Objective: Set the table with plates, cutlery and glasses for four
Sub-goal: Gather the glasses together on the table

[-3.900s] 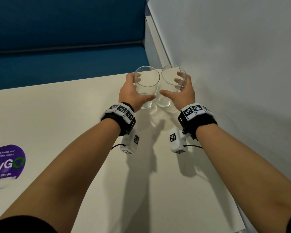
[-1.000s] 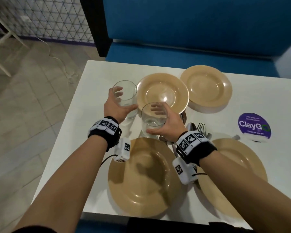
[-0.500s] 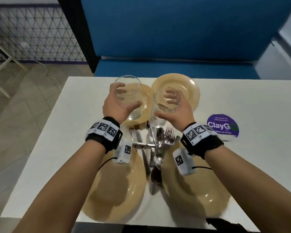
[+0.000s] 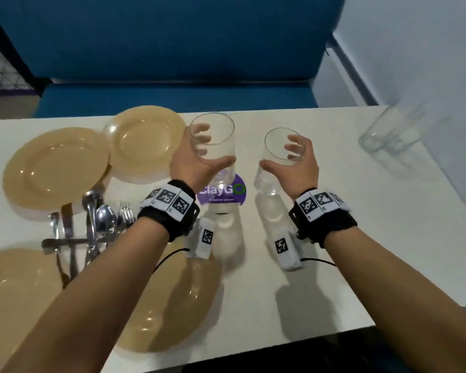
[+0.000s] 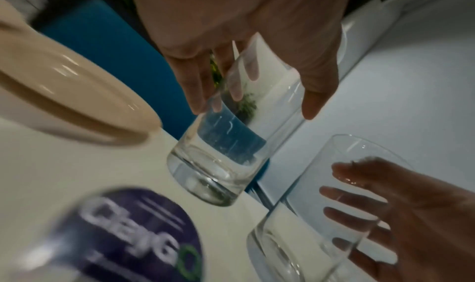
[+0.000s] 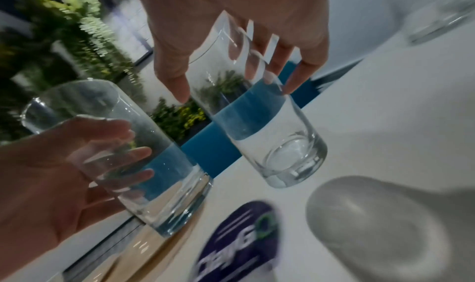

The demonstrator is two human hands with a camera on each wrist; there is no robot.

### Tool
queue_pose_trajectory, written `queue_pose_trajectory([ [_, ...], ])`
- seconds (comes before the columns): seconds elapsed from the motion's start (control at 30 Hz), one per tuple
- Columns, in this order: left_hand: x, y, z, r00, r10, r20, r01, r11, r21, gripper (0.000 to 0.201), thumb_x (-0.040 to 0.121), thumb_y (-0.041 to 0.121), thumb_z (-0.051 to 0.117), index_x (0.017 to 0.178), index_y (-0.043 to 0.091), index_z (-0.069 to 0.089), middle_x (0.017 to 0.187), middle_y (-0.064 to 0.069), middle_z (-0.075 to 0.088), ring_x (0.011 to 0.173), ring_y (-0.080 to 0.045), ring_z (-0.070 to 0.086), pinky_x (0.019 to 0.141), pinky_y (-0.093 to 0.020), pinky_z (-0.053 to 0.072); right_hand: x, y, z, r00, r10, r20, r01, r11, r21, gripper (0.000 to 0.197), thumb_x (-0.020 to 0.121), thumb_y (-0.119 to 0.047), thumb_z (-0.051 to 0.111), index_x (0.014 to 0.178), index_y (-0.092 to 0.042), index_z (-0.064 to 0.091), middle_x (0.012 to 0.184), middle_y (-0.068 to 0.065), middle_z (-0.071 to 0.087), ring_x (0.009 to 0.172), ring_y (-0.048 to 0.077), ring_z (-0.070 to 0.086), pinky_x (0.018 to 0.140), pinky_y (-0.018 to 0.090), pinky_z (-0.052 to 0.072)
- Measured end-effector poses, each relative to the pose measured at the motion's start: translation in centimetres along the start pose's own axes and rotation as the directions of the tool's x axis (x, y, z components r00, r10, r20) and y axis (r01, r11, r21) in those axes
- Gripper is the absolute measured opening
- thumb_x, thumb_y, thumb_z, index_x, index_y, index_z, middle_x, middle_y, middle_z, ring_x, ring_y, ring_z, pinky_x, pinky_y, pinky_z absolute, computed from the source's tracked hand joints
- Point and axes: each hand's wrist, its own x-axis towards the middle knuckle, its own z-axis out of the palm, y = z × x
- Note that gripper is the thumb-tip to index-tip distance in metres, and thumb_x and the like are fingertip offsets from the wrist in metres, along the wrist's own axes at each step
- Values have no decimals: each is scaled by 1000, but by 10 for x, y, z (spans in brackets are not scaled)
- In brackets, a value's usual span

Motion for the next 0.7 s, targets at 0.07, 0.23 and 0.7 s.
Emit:
queue_pose_trajectory([
  [0.07, 1, 8, 40, 997, -7, 72, 6, 1000, 12, 73, 56, 38, 88, 115, 39, 46, 110, 11, 58, 102, -17, 60, 92, -40, 51, 12, 17, -33, 998, 26, -62, -25, 999, 21, 70, 60, -19, 85, 119, -25, 48, 113, -6, 56, 105, 13, 56, 92, 24, 45],
  [0.23, -4, 40, 142, 980, 38, 197, -58, 994, 94, 76, 56, 43, 86, 120, 38, 44, 112, 17, 57, 100, -12, 59, 90, -37, 49, 51, 59, -120, 982, 67, -179, -68, 998, 4, 71, 60, -19, 85, 120, -26, 48, 122, -1, 51, 106, 14, 52, 96, 30, 46],
  [0.7, -4, 95, 388, 952, -29, 304, -22, 986, 162, 75, 59, 36, 87, 122, 34, 46, 124, 10, 58, 110, -15, 57, 94, -35, 48, 172, 147, -311, 980, 125, -153, -130, 991, -23, 73, 60, -19, 86, 121, -27, 48, 122, 0, 50, 106, 15, 53, 88, 26, 45],
])
